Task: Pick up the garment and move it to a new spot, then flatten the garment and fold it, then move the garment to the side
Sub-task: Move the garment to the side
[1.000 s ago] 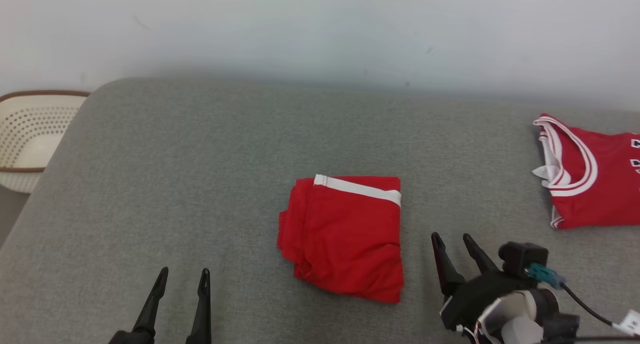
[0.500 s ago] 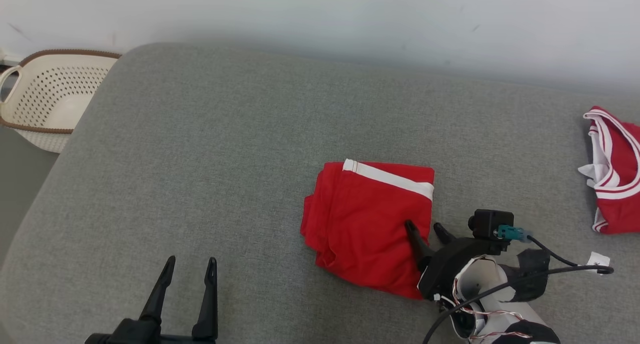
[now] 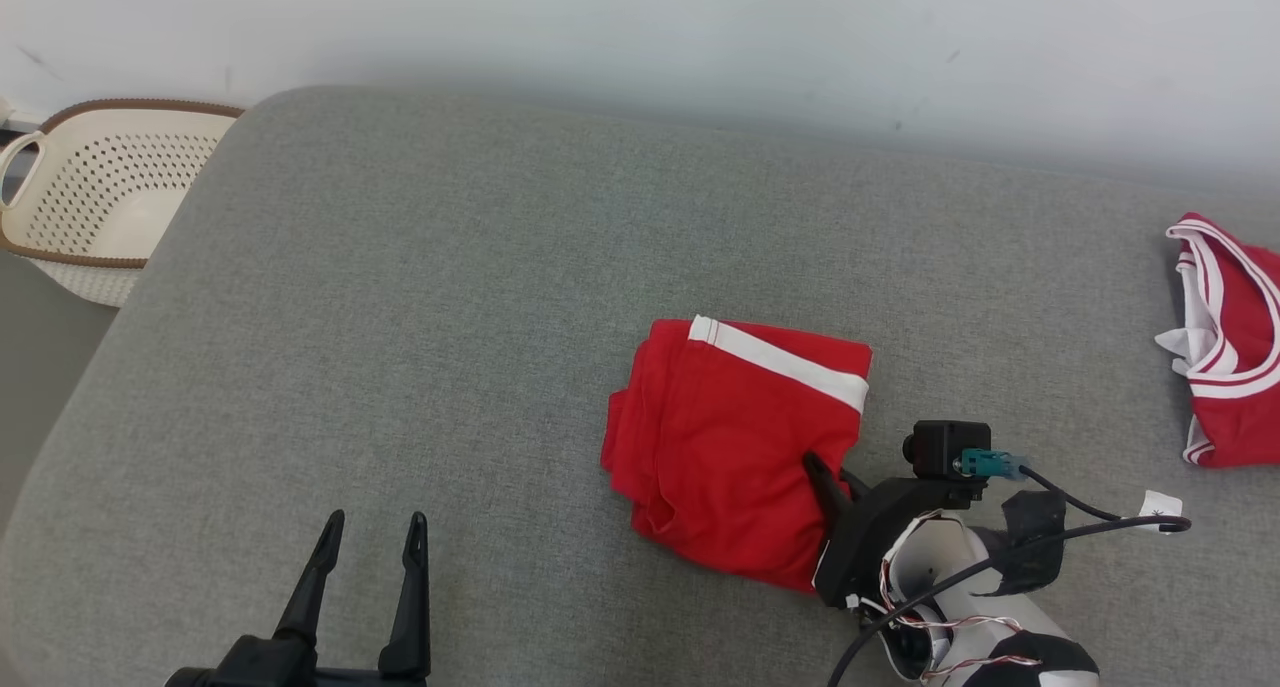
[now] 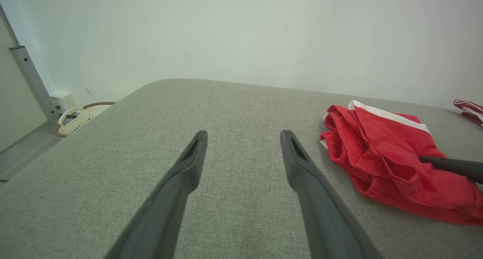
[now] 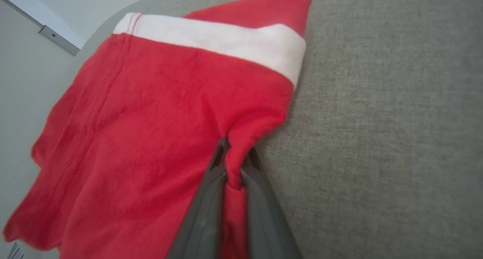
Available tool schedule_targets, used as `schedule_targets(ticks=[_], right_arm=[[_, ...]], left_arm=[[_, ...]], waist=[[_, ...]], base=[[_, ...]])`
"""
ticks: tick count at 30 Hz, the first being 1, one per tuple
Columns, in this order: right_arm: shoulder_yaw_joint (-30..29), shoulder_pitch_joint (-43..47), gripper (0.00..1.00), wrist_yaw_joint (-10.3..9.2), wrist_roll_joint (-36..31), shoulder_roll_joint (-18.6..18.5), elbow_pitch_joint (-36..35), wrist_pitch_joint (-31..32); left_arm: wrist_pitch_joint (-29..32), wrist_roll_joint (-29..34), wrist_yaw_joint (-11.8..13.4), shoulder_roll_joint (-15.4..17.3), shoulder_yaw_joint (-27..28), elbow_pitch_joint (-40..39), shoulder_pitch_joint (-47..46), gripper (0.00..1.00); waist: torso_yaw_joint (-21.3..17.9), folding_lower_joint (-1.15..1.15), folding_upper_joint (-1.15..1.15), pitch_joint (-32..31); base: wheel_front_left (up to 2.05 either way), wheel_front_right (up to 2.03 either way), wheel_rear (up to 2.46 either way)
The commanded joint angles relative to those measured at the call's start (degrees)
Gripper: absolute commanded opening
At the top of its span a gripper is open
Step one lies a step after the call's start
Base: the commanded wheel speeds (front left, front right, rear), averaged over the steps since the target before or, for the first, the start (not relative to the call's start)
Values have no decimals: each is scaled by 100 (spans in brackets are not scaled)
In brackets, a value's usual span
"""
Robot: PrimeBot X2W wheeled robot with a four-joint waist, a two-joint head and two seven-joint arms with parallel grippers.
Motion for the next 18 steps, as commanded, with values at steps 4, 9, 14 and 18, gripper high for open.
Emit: schedule_targets(ticks=[4, 9, 14, 18], right_arm=[[346, -115, 0, -3, -200, -206, -21, -293], [776, -258, 0, -3, -340, -526, -172, -464], [1167, -520, 0, -3, -346, -1000, -421, -421], [1460, -833, 0, -3, -241, -1436, -619, -287]], left_arm=[[-23, 26, -30, 7, 57, 16, 84, 100], [-23, 20, -64, 3, 91, -2, 150, 100], [-22, 7, -89, -2, 111, -51, 125, 100], [-22, 56, -134, -5, 92, -77, 16, 100]], waist=[[-103, 0, 0, -93], [-286, 0, 0, -162], [-567, 0, 0, -101], [-767, 0, 0, 31]], base=[[0, 0, 0], [0, 0, 0], [0, 0, 0], [0, 0, 0]])
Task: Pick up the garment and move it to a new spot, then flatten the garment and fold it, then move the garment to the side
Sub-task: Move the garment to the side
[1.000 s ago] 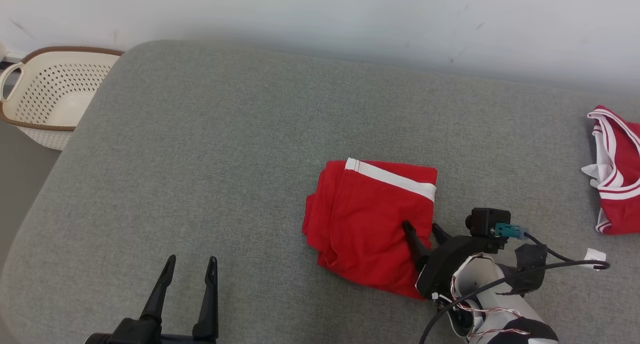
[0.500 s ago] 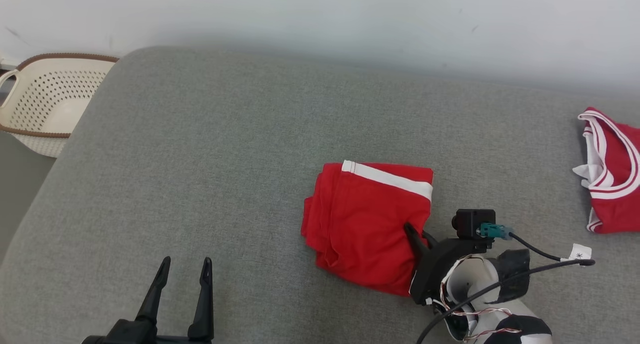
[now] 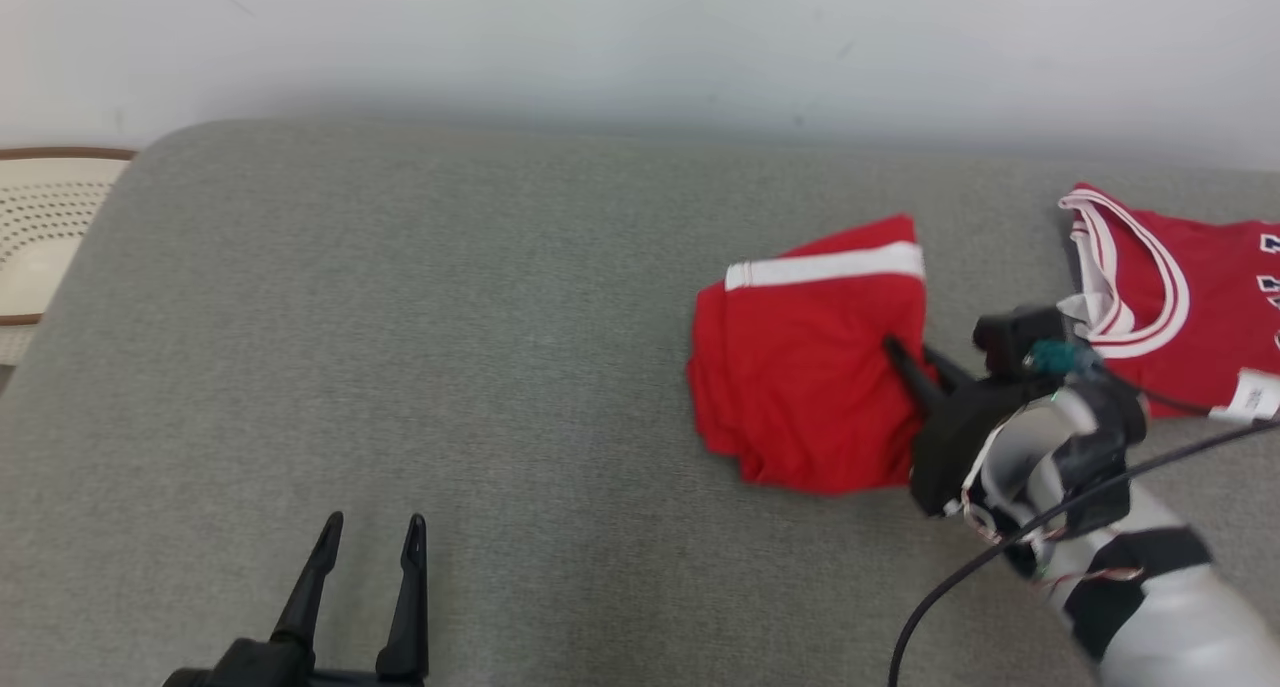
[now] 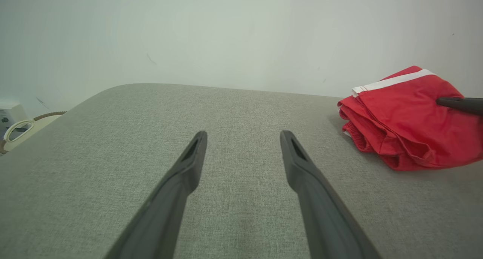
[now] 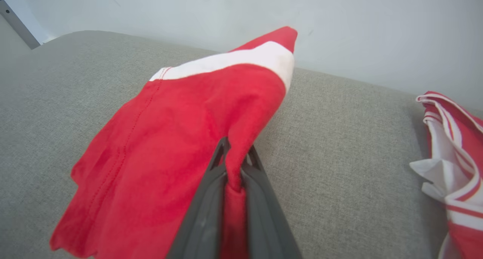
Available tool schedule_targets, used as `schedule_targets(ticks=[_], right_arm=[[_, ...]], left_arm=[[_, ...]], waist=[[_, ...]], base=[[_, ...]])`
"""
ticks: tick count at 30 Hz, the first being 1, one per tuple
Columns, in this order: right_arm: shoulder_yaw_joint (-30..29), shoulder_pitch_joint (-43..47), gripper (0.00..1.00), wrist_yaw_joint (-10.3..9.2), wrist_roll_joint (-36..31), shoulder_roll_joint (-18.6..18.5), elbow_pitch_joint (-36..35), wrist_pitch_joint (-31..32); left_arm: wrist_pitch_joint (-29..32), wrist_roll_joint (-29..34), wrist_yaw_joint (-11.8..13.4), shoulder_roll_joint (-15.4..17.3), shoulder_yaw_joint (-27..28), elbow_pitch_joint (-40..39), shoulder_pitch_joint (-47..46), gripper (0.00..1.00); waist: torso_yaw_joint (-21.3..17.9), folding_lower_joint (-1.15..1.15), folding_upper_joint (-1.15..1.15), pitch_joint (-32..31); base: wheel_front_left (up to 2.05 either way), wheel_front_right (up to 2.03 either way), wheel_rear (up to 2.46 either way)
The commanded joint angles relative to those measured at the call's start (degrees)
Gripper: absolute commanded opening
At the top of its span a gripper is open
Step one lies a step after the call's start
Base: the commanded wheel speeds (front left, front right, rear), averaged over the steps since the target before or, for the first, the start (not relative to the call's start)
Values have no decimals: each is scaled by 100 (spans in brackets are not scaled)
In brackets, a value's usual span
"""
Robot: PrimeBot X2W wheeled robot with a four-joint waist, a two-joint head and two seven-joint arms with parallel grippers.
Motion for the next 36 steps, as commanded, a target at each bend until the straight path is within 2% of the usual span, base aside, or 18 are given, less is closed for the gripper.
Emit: schedule_targets(ticks=[1, 8, 9, 10, 11, 17, 22, 30, 36], right_arm=[[109, -176, 0, -2, 54, -178, -96, 40], [796, -838, 0, -2, 241, -975, -505, 333], [796, -838, 0, -2, 241, -975, -505, 333], [1149, -1142, 0, -2, 381, -1341, -633, 478], [1149, -1142, 0, -2, 381, -1341, -633, 478], [1800, -1728, 0, -2, 754, -2137, -796, 688], [2219, -2151, 0, -2, 1119, -2638, -936, 822], [2848, -2762, 0, -2, 1725, -3196, -997, 947], [3070, -3080, 0, -2, 2056, -3363, -710, 898]], left_arm=[[-21, 55, -25, 14, 12, -30, -100, 100], [-21, 142, -61, 42, 7, -109, -256, 100], [-21, 142, -61, 42, 7, -109, -256, 100], [-22, 161, -80, 64, 2, -162, -347, 100], [-22, 161, -80, 64, 2, -162, -347, 100], [-21, 219, -75, 105, -25, -327, -445, 100], [-22, 272, -59, 207, 10, -482, -455, 100], [80, 318, -47, 334, -4, -698, -579, 100], [232, 394, -17, 439, -27, -990, -664, 100]], waist=[[-191, 0, 0, 154], [-428, 0, 0, 410], [-428, 0, 0, 410], [-479, 0, 0, 532], [-479, 0, 0, 532], [-535, 0, 0, 795], [-695, 0, 0, 977], [-938, 0, 0, 1257], [-1063, 0, 0, 1476]], base=[[0, 0, 0], [0, 0, 0], [0, 0, 0], [0, 0, 0], [0, 0, 0], [0, 0, 0], [0, 0, 0], [0, 0, 0], [0, 0, 0]])
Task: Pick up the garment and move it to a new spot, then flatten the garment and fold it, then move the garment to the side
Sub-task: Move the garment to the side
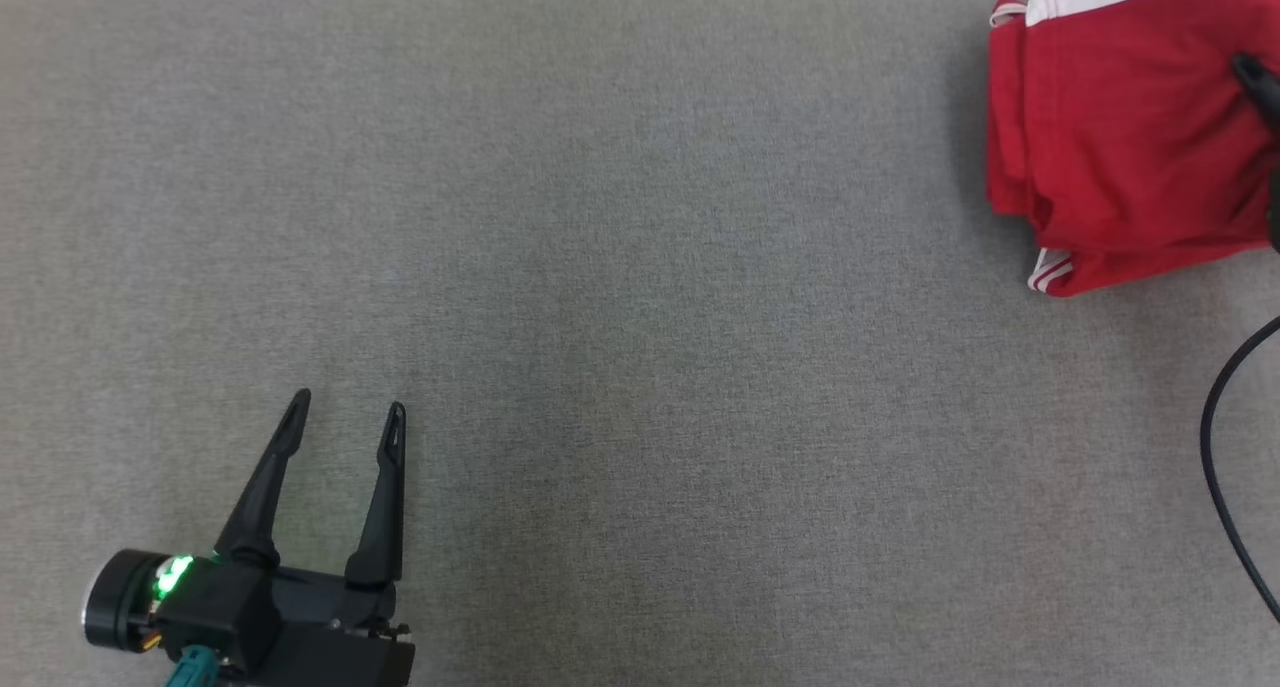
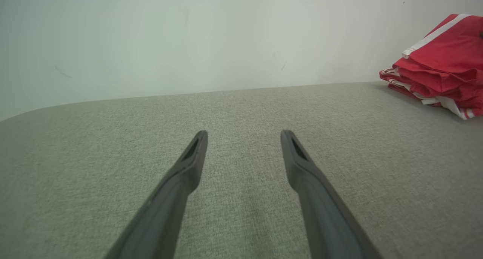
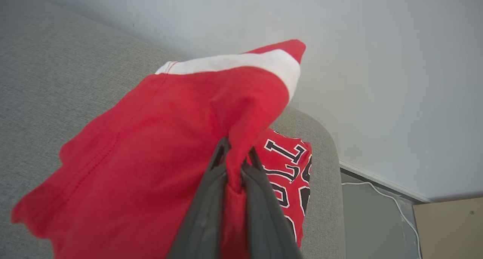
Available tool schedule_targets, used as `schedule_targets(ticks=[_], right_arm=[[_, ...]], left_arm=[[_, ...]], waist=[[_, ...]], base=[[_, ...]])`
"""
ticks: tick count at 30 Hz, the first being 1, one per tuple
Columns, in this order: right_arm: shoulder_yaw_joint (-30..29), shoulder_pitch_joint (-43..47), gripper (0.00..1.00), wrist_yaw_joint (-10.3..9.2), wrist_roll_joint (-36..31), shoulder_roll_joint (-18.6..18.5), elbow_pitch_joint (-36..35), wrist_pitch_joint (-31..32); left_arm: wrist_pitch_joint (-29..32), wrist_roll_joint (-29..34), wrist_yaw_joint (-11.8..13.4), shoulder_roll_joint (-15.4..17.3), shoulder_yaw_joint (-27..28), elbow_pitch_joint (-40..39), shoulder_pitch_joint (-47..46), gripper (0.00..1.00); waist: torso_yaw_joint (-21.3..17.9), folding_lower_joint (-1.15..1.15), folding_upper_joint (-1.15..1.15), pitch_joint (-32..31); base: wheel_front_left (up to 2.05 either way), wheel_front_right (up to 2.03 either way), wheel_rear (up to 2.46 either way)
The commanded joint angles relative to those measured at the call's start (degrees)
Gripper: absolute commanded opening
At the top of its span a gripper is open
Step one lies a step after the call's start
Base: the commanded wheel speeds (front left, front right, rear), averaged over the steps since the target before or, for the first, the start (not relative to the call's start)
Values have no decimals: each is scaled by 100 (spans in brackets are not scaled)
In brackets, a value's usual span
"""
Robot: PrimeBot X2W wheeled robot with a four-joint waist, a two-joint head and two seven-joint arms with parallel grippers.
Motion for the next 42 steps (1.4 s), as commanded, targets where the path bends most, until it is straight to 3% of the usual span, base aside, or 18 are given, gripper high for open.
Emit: schedule_targets(ticks=[1, 17, 18, 19, 21, 30, 36, 42], right_arm=[[72, -109, 0, -4, 102, -65, 82, -32], [279, -599, 3, -4, -192, -77, 1013, -419], [282, -620, 39, -4, -236, -77, 1078, -443], [282, -620, 39, -4, -236, -77, 1078, -443], [291, -610, 100, -4, -313, -61, 1165, -398], [291, -770, 100, -4, -346, 71, 1500, -737], [-97, -661, 100, -4, 268, 457, 1706, -1443], [-331, -472, 100, -4, 445, 851, 1678, -1981]], left_arm=[[59, 55, 30, 79, 12, -108, -86, 100], [241, 105, 96, 222, 9, -563, -112, 100], [245, 107, 108, 225, 7, -575, -101, 100], [245, 107, 108, 225, 7, -575, -101, 100], [252, 104, 132, 232, 4, -586, -80, 100], [217, 36, 200, 226, 12, -559, -14, 100], [75, -94, 225, 131, -19, -311, 72, 100], [-57, -241, 244, 51, -33, 3, 229, 100]], waist=[[-104, 0, 0, 167], [-140, 0, 0, 539], [-133, 0, 0, 540], [-133, 0, 0, 540], [-122, 0, 0, 534], [-125, 0, 0, 451], [-49, 0, 0, 166], [68, 0, 0, -244]], base=[[0, 0, 0], [0, 0, 0], [0, 0, 0], [0, 0, 0], [0, 0, 0], [0, 0, 0], [0, 0, 0], [0, 0, 0]])
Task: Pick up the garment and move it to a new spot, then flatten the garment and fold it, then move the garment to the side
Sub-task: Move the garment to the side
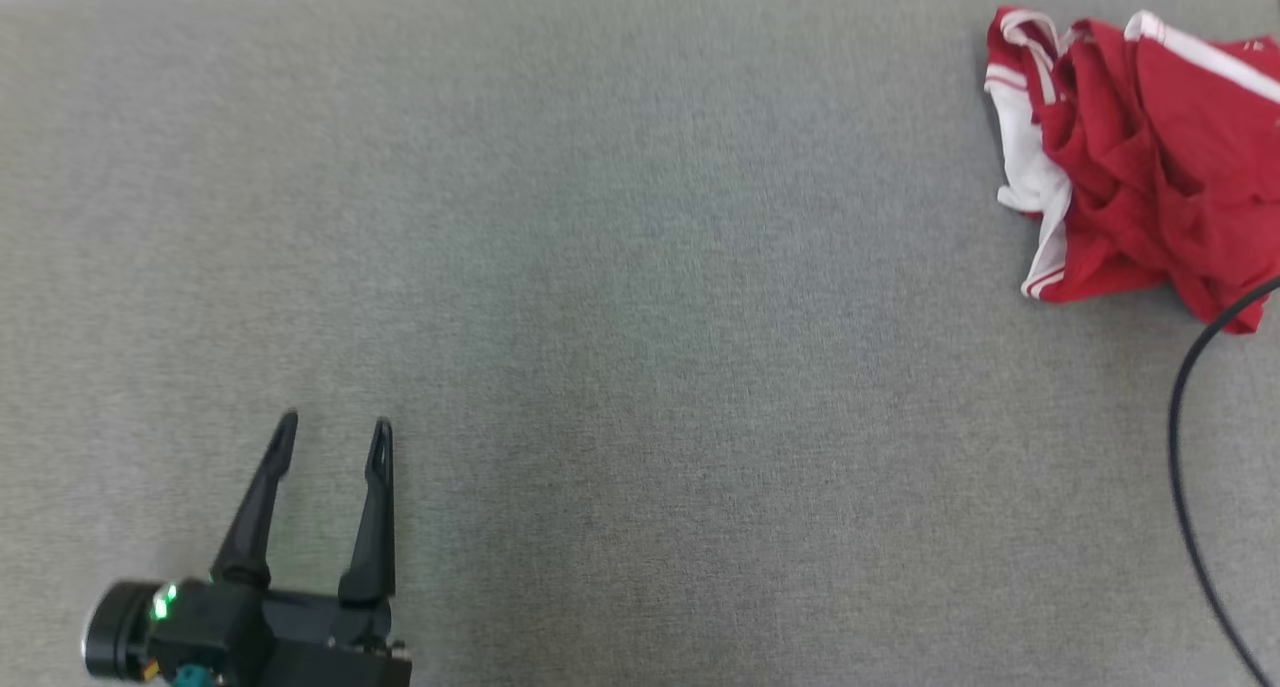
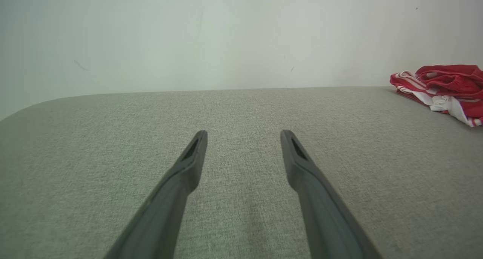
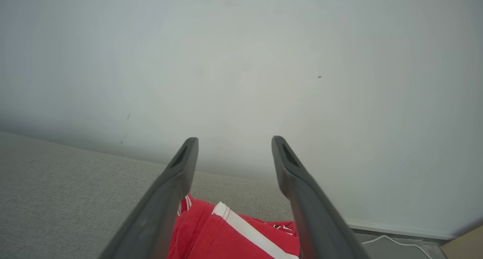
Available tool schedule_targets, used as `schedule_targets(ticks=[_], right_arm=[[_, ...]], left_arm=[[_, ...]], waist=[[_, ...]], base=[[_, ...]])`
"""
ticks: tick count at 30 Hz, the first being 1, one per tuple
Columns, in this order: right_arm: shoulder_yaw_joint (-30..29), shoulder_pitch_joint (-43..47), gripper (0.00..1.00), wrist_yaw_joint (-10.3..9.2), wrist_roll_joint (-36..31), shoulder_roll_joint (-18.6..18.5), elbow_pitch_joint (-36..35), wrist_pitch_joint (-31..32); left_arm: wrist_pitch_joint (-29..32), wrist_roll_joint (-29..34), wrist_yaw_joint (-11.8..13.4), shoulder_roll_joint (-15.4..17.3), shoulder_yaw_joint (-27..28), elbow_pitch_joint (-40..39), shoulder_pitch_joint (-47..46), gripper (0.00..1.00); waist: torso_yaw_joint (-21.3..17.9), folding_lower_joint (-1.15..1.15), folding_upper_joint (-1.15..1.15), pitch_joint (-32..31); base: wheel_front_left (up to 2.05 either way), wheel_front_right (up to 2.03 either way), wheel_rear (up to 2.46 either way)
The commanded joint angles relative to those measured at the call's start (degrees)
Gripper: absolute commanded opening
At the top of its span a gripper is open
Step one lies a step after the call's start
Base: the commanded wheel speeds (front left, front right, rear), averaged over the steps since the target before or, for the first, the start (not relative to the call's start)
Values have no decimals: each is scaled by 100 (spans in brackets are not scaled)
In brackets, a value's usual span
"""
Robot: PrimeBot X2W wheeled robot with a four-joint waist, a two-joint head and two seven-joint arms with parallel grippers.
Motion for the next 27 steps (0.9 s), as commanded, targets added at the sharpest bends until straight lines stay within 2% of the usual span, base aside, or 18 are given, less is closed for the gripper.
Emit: schedule_targets(ticks=[1, 7, 17, 22, 27], right_arm=[[-63, 163, 100, -4, 22, 79, -36, -69], [-618, 558, 100, -4, -97, 350, -327, -143], [-2353, 2186, 100, -4, -1040, 806, -1270, -143], [-3238, 3238, 100, -4, -1803, 1168, -1794, -143], [-4218, 4183, 100, -4, -2541, 1776, -2204, -144]], left_arm=[[-57, -79, 26, -12, 6, 69, 145, 100], [-139, -157, 34, -44, 37, 274, 336, 100], [-190, -261, 107, -105, 64, 359, 607, 100], [-199, -301, 125, -109, 70, 431, 726, 100], [-197, -383, 186, -99, 192, 500, 830, 100]], waist=[[109, 0, 0, -271], [247, 0, 0, -690], [450, 0, 0, -1238], [542, 0, 0, -1469], [532, 0, 0, -1618]], base=[[0, 0, 0], [0, 0, 0], [0, 0, 0], [0, 0, 0], [0, 0, 0]])
